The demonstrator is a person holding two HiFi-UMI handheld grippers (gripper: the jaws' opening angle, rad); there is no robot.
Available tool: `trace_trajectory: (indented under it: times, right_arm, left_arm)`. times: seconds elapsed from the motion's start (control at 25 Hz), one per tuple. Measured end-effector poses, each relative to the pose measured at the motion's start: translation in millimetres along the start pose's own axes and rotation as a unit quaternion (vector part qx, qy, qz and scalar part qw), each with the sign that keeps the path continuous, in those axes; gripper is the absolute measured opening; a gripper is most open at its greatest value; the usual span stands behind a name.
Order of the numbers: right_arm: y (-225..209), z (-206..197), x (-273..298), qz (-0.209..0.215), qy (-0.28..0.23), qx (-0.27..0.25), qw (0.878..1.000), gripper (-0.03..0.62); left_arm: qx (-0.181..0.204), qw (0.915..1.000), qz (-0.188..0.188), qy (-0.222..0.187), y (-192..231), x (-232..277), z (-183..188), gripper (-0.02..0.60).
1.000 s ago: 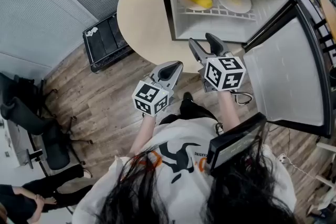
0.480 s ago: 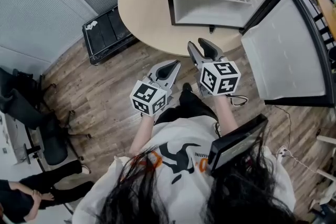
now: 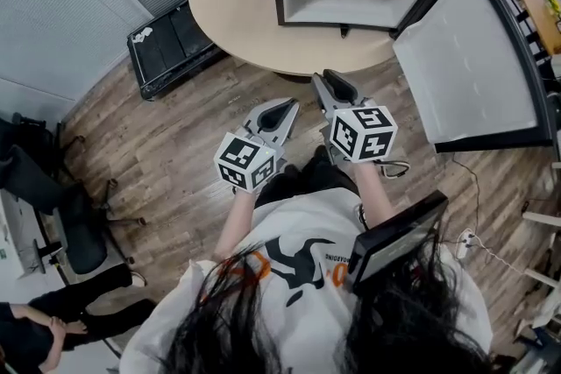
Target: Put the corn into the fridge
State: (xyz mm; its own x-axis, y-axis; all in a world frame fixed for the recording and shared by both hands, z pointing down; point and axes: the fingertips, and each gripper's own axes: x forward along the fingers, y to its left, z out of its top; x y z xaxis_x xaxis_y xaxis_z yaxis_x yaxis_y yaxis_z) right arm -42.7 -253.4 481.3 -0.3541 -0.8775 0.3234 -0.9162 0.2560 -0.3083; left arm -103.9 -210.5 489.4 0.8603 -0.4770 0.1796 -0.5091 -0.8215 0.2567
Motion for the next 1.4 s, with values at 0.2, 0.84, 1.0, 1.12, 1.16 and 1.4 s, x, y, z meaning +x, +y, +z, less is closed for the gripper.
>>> trace_trajectory:
  times: [0.2,0.84,1.0,1.12,1.16,1.4]
  right_arm:
    - [0.8,-9.5,-7.3,-0.002,0.012,0.0,1.0,0.092]
    - [-30.7,-30.9,-75.6,-0.011,0.025,0.013,1.0,0.086]
    - [-36.1,-41.5,-104.4,-0.004,0.024,0.019,1.0,0.086]
    - [-34.0,-48.5,-125.3,0.006,0.024,0.022,0.999,0.086]
    - [-32.8,-50.6,-131.7,0.009,0.023,0.023,0.999,0.086]
    - [-27.0,-65.1,-166.8,0.024,0.023,0.023,0.999,0.086]
  left_arm:
    - [-0.007,1.0,0.004,-0.006,-3.1,-4.6,-0.2,0.012]
    - [-0.007,0.9998,0.016,-0.01,-55.2,10.0,-4.4,0.012]
    - [-0.002,0.9999,0.014,-0.002,-90.8,12.9,-14.5,0.012]
    - [0.002,0.9999,0.014,0.004,-116.8,10.0,-21.5,0.012]
    - [0.003,0.9999,0.015,0.005,-124.6,8.4,-23.3,0.012]
    - [0.012,0.9997,0.019,0.01,-164.9,-2.1,-35.6,0.012]
